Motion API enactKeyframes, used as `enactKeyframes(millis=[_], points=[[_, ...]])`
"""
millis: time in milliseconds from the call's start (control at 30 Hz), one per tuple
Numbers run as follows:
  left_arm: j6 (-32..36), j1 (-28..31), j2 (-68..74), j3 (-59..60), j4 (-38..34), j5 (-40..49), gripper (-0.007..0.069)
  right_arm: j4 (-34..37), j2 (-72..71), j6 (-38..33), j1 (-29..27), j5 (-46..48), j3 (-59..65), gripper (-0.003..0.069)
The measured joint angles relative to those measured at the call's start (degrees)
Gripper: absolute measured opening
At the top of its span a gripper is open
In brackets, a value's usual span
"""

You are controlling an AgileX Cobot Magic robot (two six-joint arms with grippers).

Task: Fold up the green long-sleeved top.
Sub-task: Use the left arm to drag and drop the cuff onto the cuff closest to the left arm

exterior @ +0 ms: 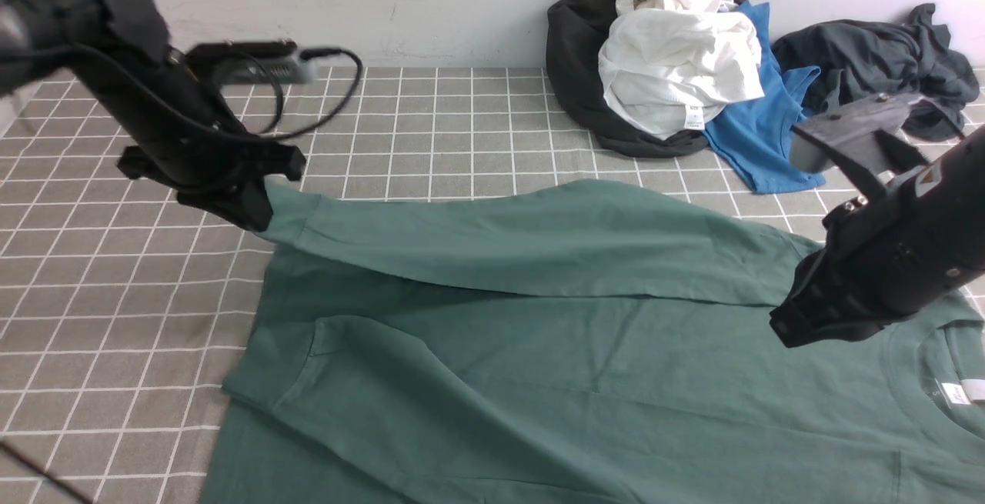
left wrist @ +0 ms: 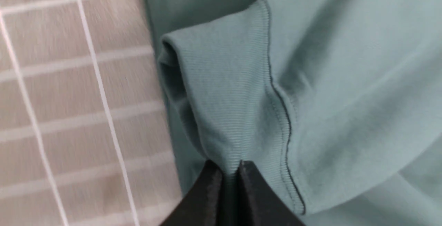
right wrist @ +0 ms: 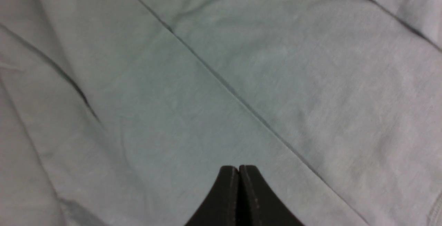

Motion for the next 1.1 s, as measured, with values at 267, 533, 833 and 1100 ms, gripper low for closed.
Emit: enactKeyframes(millis=[267, 533, 833, 1100], points=[[-0.36, 0.07, -20.55, 25.96, -2.15, -2.30, 0.0023, 0.71, -5.20, -0.28, 0.00, 3.34, -0.38, -0.0010], [-0.59, 0.07, -34.09, 50.02, -3.90, -12.65, 0.0027, 2.34, -7.76, -0.40, 0.27, 4.53, -0.38, -0.0010], [1.11, 0.07, -34.48, 56.36, -1.76, -14.30, 0.0188, 1.29, -8.01, -0.26, 12.48, 7.11, -0.38, -0.0010], [6.45, -5.56, -37.49, 56.36, -1.35, -8.15, 0.0396, -2.12, -11.94, 5.87, 27.48, 7.11, 8.26, -0.0010]])
